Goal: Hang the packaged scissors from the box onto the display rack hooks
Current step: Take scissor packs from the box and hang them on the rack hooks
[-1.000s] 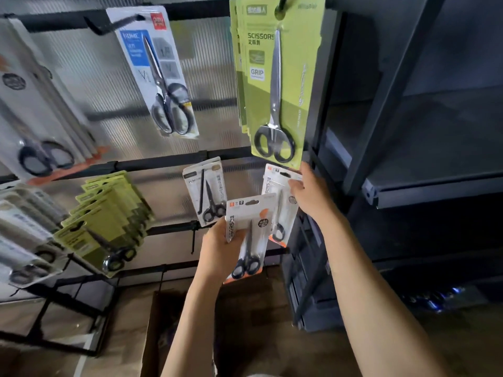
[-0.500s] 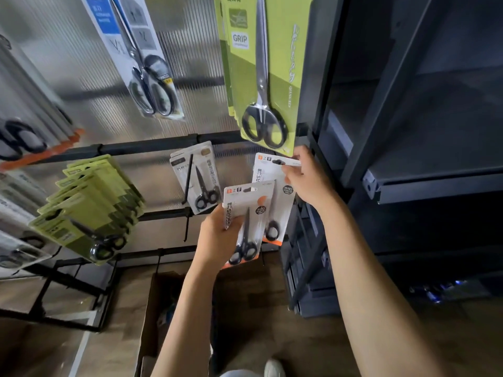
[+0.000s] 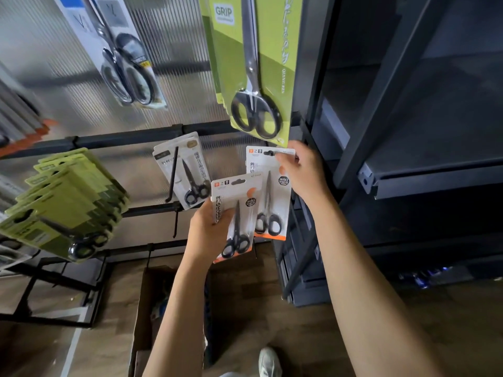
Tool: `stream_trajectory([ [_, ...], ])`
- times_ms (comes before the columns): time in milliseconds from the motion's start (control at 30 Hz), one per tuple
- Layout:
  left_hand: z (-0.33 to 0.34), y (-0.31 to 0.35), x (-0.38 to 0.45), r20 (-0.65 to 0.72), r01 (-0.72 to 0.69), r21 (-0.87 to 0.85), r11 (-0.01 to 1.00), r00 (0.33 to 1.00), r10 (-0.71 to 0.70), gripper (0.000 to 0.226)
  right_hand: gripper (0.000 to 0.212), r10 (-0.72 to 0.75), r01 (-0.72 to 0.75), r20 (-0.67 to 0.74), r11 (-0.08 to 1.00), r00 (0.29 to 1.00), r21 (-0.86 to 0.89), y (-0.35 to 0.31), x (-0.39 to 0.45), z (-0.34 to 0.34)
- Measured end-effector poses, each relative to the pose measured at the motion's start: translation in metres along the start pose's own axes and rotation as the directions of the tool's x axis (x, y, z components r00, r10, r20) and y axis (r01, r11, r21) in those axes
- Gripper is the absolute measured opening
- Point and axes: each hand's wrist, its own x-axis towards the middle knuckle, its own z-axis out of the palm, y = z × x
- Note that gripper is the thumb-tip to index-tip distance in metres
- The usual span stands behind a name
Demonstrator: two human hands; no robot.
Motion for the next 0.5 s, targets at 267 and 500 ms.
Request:
stream_trajectory([
  [267,0.0,-0.001,0.004,-0.039,0.029,-0.028,0.999,0.999,-0.03,0.014,0.01,-0.061,0.054,-0.075,0.995,0.995,-0.086,-0.007,0.022,0.019],
  [500,0.009,0.001,0.014,-0.023,0.002,-0.023,1.0,1.0,-0.003,0.011,0.042,-0.036,0.008,-0.133,0.978,0.99,-0.207,-0.004,0.053,0.031],
])
